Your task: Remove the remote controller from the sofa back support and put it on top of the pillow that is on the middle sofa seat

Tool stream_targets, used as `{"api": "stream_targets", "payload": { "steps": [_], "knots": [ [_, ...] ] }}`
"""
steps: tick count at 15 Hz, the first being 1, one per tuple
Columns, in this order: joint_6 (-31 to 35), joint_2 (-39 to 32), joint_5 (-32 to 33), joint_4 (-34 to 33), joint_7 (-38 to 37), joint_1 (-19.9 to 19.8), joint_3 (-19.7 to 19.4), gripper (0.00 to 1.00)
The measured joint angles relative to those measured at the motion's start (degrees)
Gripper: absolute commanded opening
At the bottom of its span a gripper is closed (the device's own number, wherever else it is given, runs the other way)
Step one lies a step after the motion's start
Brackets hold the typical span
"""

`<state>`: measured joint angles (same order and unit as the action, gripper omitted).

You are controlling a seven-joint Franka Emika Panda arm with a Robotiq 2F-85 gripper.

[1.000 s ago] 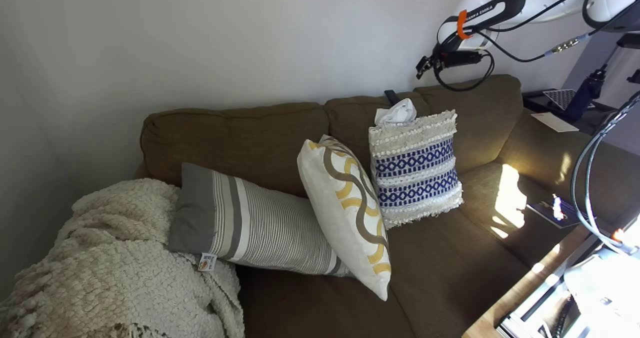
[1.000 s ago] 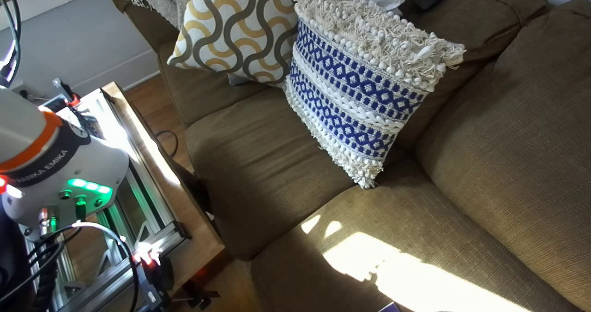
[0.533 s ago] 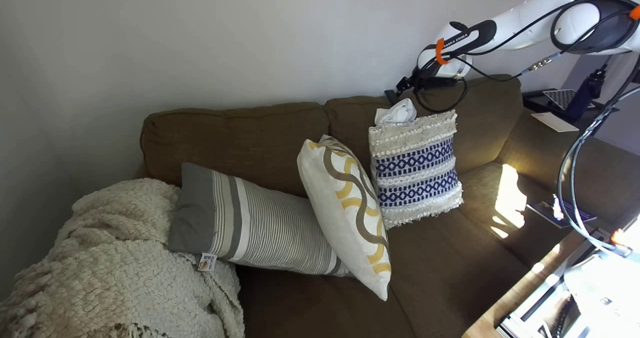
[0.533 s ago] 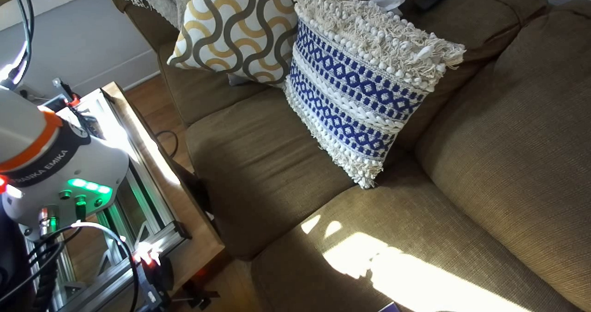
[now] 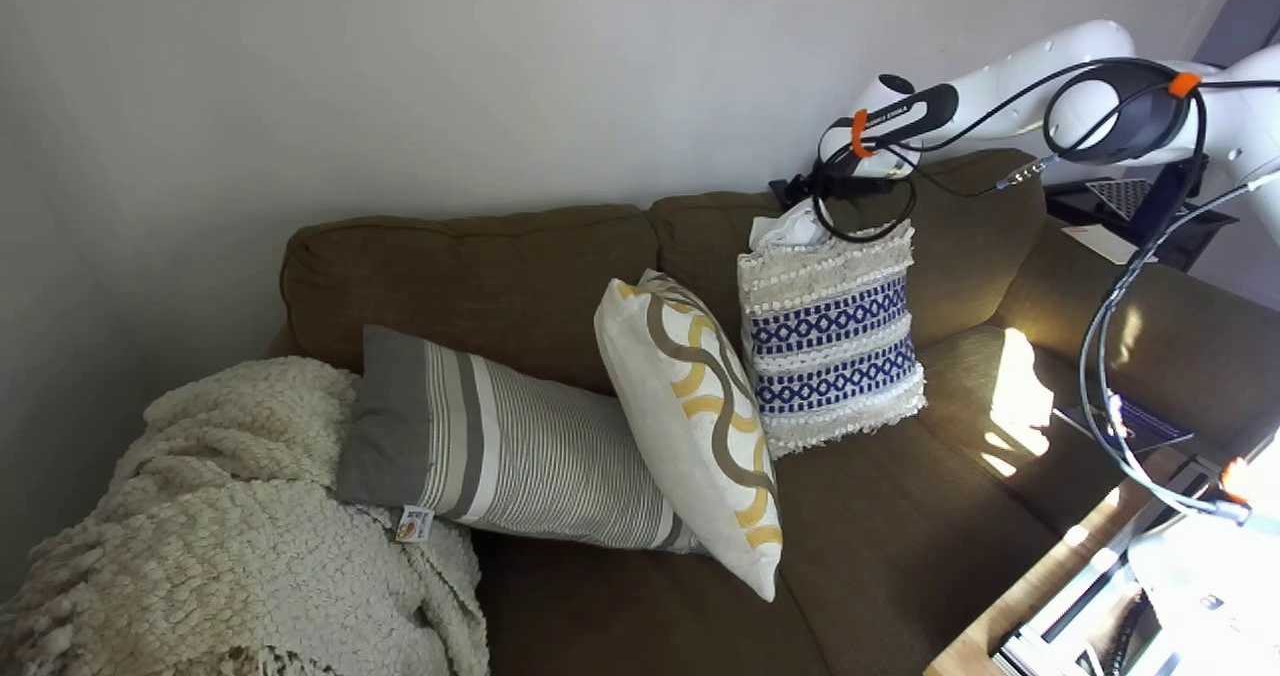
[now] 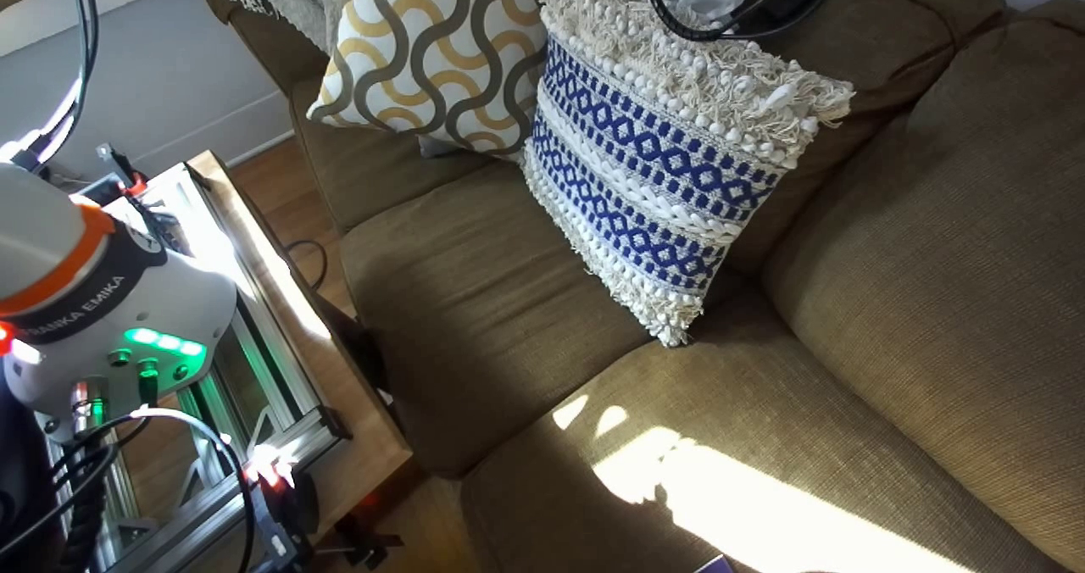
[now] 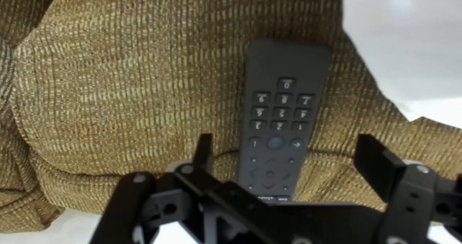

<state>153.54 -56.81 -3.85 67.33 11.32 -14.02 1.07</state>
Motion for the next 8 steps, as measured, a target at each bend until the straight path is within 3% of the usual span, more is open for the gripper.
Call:
{"api": "stream_targets", "payload": {
  "steps": [1,2,4,8],
  "knots": [
    [-0.6,-1.3,0.0,-1.7,0.0,0.0,0.1,0.96],
    [-0.9,-2.5,0.0,-3.4,0.0,-0.1,0.1,0.78],
    [-1.4,-4.6,-0.1,-6.6,0.0,-0.3,0.2,0.69],
    [-4.0,-8.0,-0.1,-11.7,0.0,-0.8,0.8,0.37]
  ]
}}
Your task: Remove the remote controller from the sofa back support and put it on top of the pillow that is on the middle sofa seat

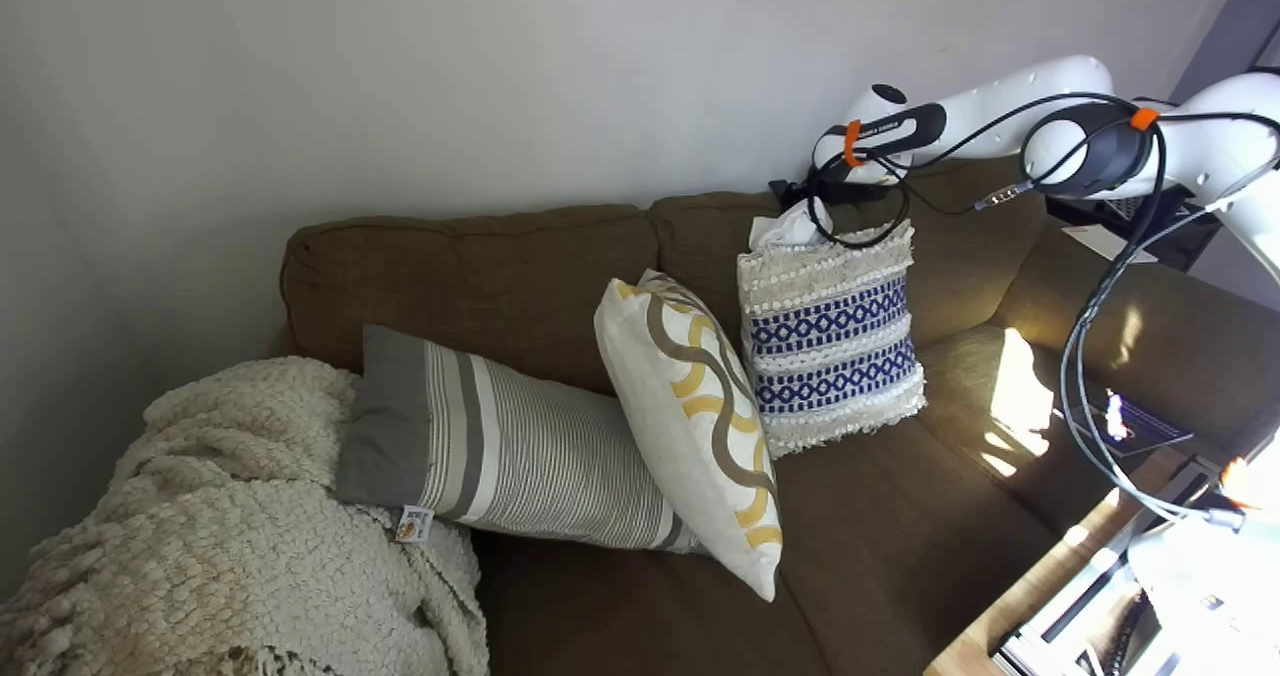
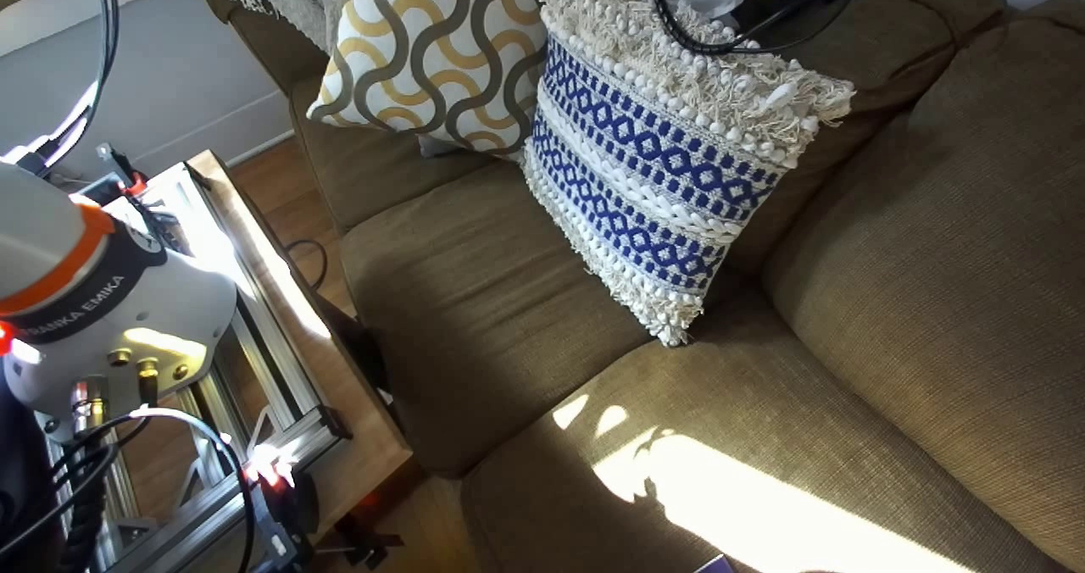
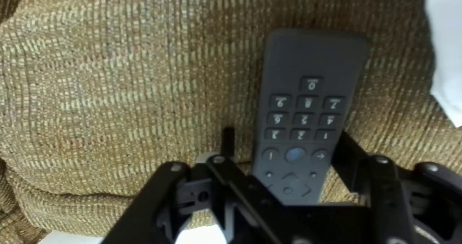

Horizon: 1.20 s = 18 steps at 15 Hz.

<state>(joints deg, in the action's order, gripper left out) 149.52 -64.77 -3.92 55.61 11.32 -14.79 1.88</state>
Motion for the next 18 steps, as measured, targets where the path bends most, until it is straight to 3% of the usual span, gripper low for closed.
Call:
{"api": "stream_targets", "payload": {
  "steps": [2,8,12,18],
  "knots": [
    [-0.9,-0.9,0.0,-1.7,0.0,0.1,0.1,0.26],
    [-1.0,1.1,0.2,-2.6,0.0,0.2,-0.3,0.26],
    [-2.9,10.3,0.1,5.2,2.3,-1.0,0.3,0.26],
    [-15.5,24.0,0.1,19.7,8.1,-2.6,0.6,0.26]
  ]
}}
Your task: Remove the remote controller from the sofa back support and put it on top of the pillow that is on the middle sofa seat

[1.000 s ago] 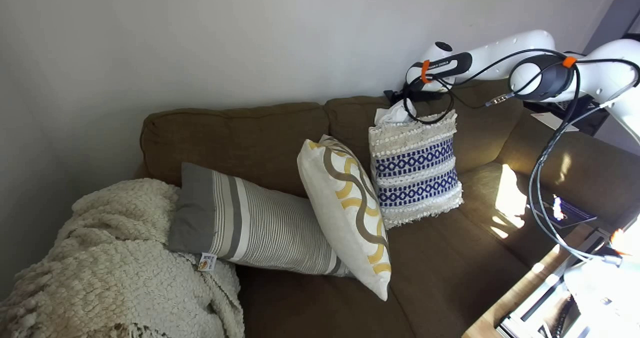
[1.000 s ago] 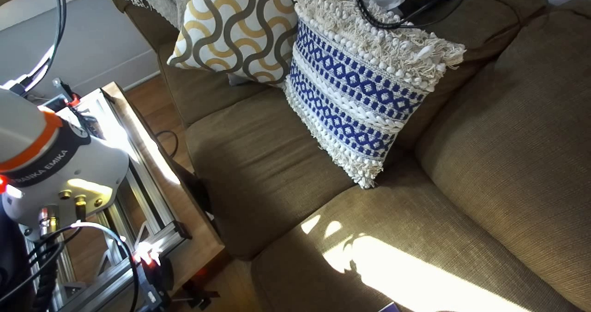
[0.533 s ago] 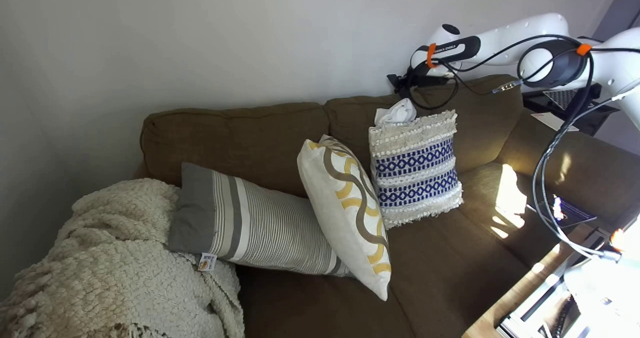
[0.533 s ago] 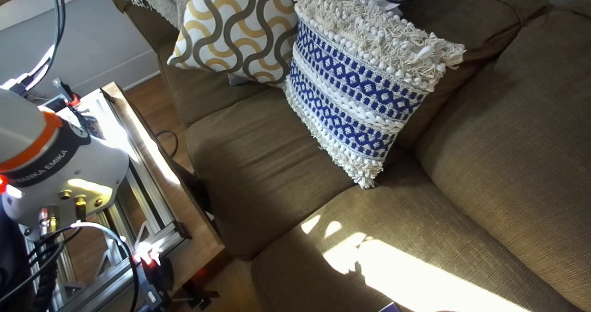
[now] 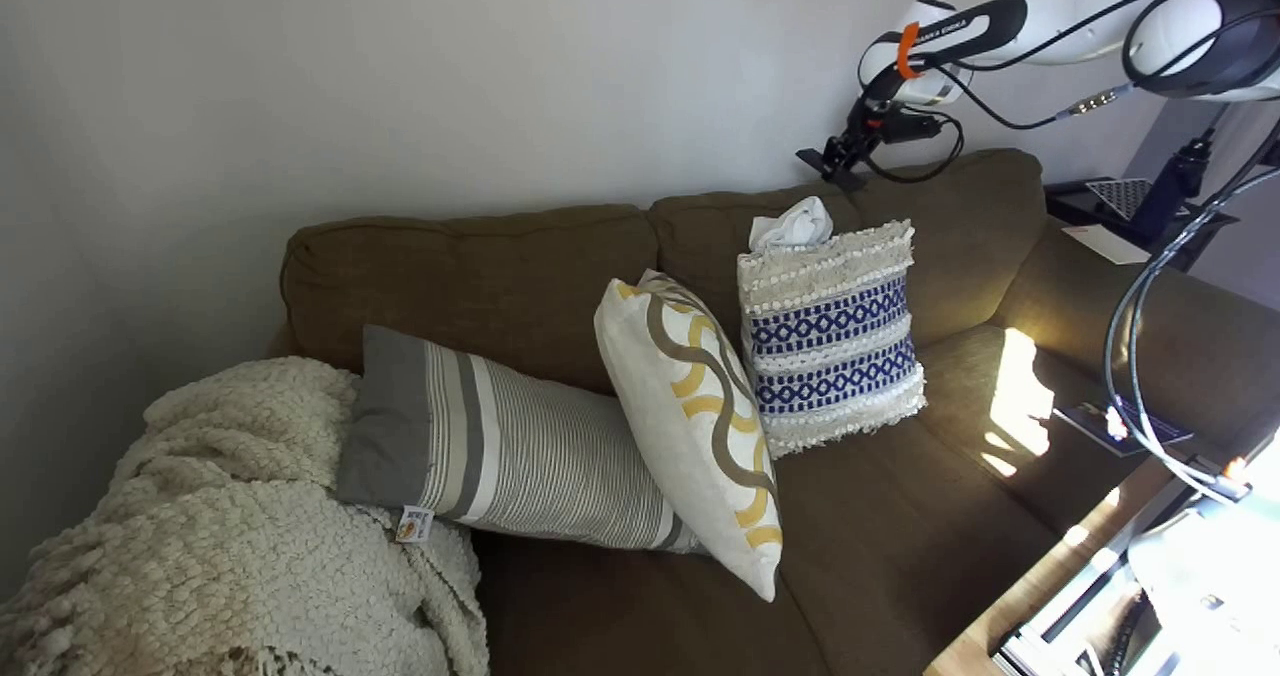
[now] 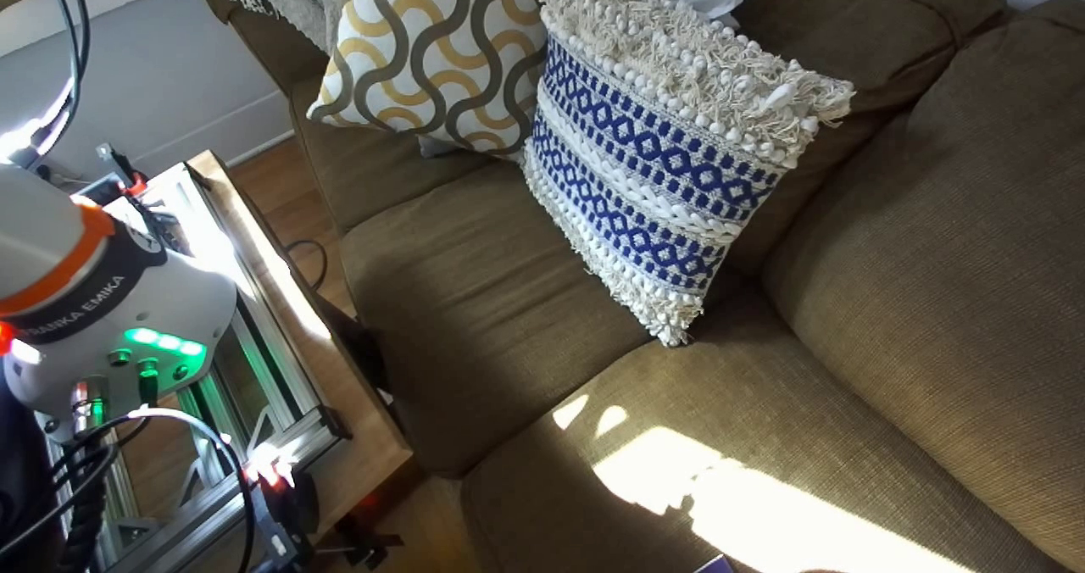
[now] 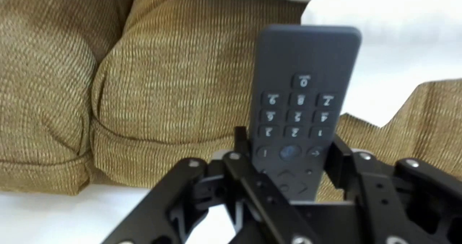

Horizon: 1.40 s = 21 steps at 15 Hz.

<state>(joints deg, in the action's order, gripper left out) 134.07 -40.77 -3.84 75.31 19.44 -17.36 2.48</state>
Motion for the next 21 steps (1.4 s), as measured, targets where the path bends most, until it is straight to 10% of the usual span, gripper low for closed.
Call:
{"api": "stream_targets", "payload": {
  "steps": [8,16,21],
  "knots": [
    [-8.2,14.4,-0.6,23.0,-5.8,1.5,-4.2,0.26],
    [13.3,18.2,-1.1,38.7,-18.9,4.7,-8.0,0.26],
    [13.8,19.6,-1.4,39.4,-19.3,4.7,-9.1,0.26]
  ]
}}
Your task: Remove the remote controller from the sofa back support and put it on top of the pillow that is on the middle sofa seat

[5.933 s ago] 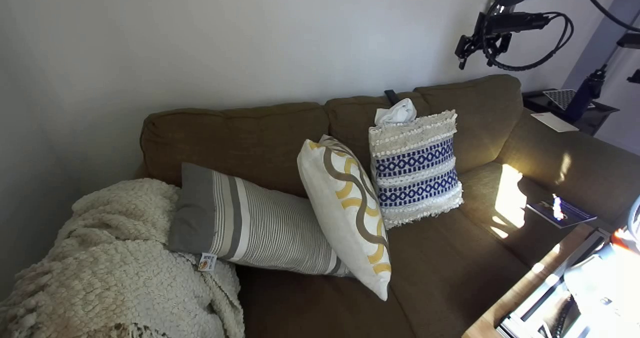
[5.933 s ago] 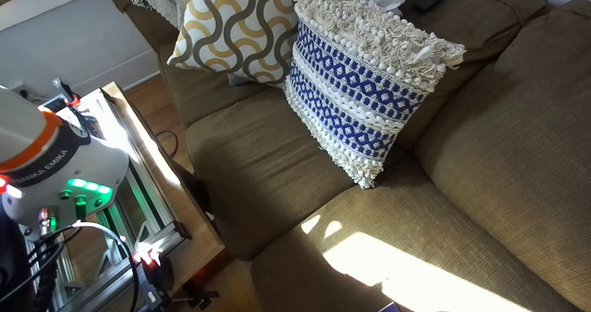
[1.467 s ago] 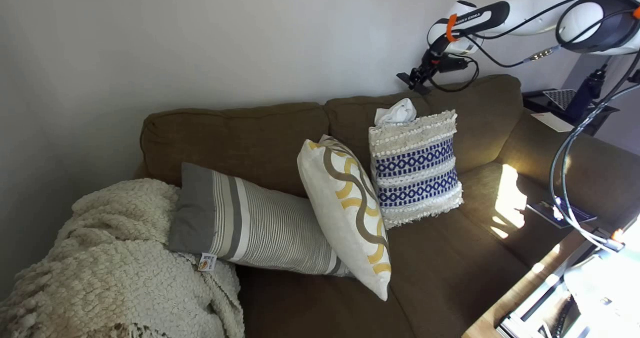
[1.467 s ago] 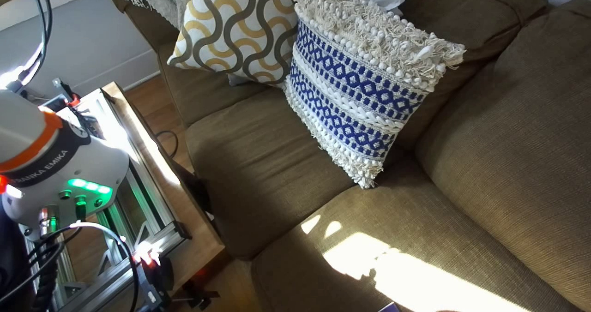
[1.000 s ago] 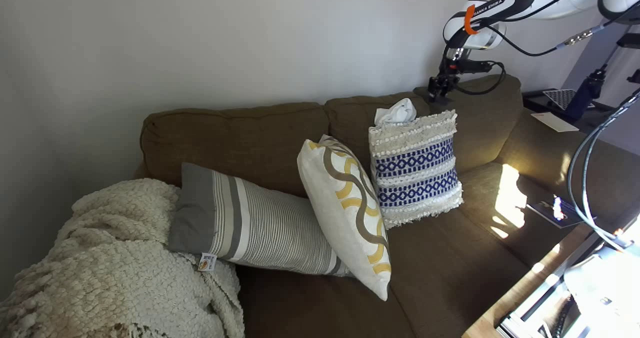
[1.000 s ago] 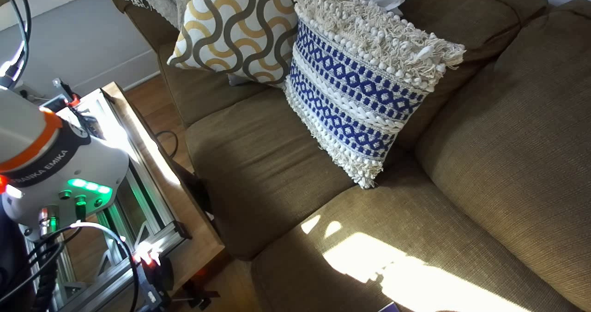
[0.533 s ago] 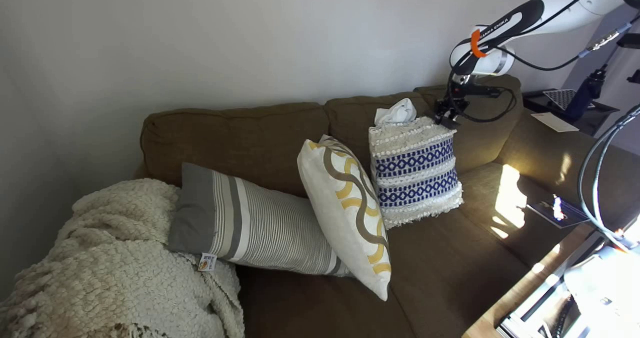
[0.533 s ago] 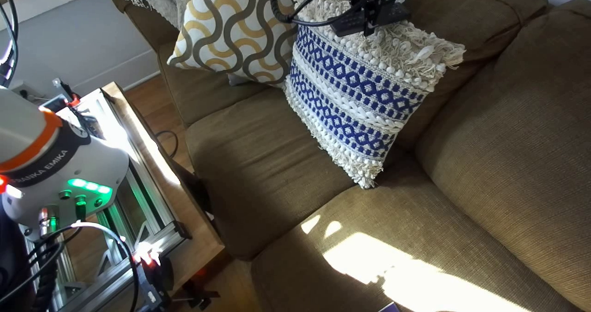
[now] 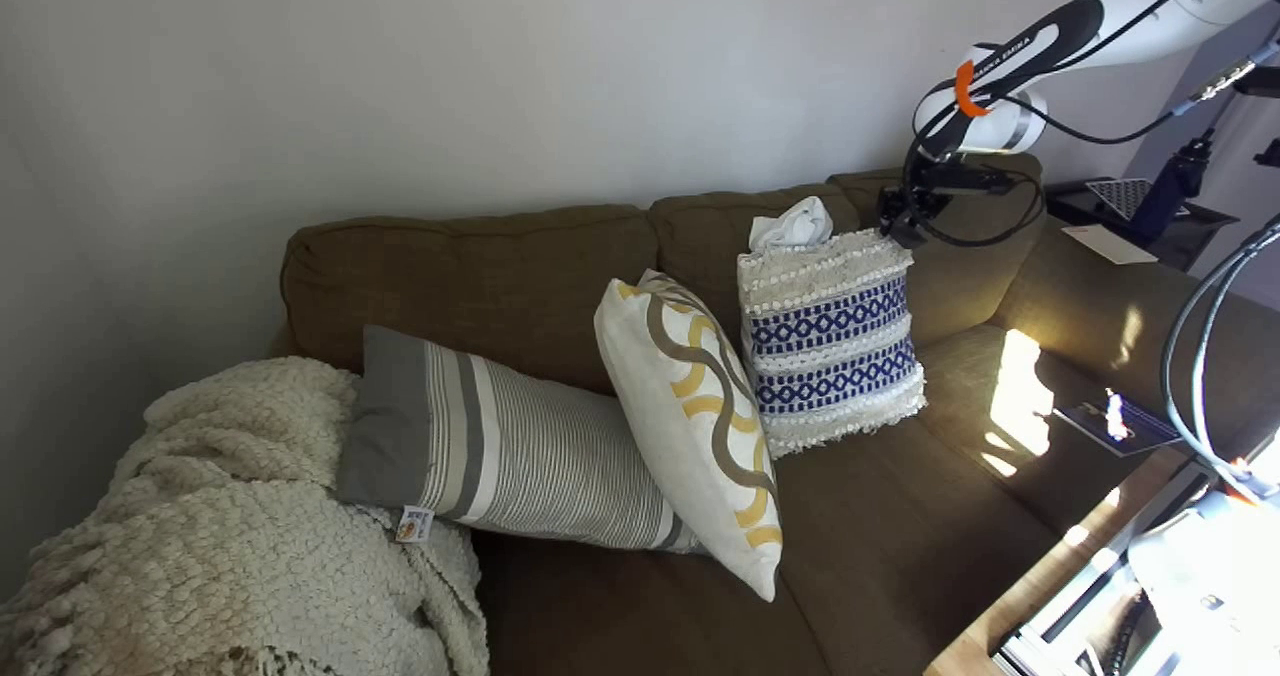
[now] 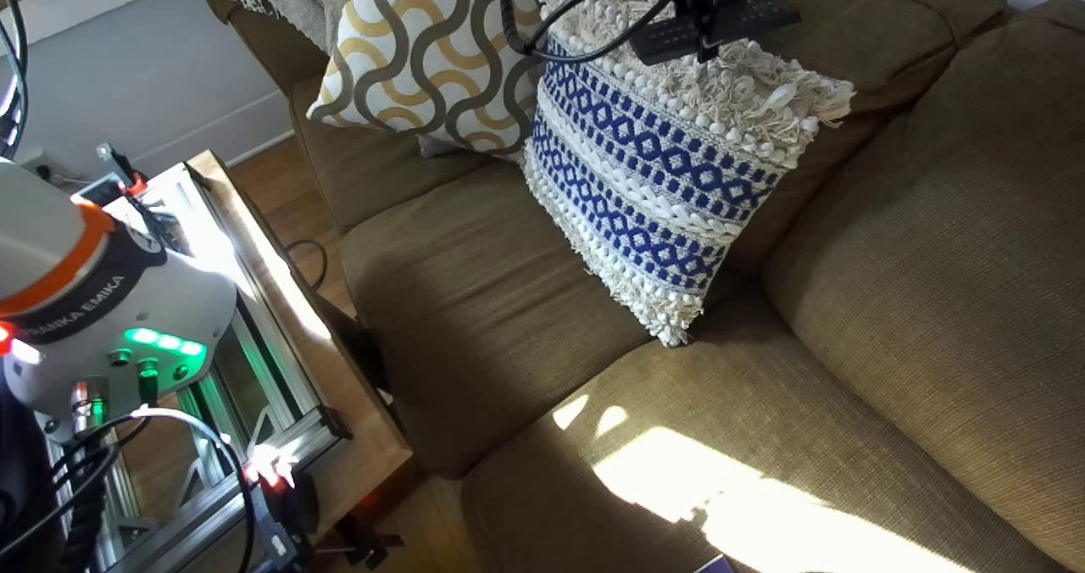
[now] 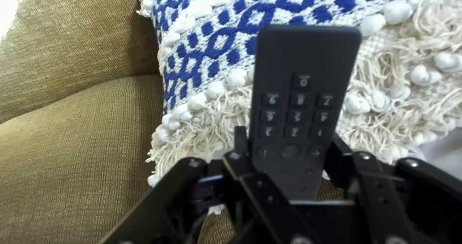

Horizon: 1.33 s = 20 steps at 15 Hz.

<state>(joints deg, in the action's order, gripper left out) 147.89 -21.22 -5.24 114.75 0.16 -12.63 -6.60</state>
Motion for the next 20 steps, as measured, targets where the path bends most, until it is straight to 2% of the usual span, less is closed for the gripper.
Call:
{"api": "stream_targets", "payload": {
  "steps": [6,15,20],
  "knots": [
    [-0.3,-3.3,-1.8,-4.8,0.7,-0.2,0.7,0.26],
    [-8.7,-11.6,-2.5,-15.9,2.0,-0.1,2.6,0.26],
    [-12.1,-13.1,-2.5,-17.2,2.6,-0.1,2.8,0.26]
  ]
}}
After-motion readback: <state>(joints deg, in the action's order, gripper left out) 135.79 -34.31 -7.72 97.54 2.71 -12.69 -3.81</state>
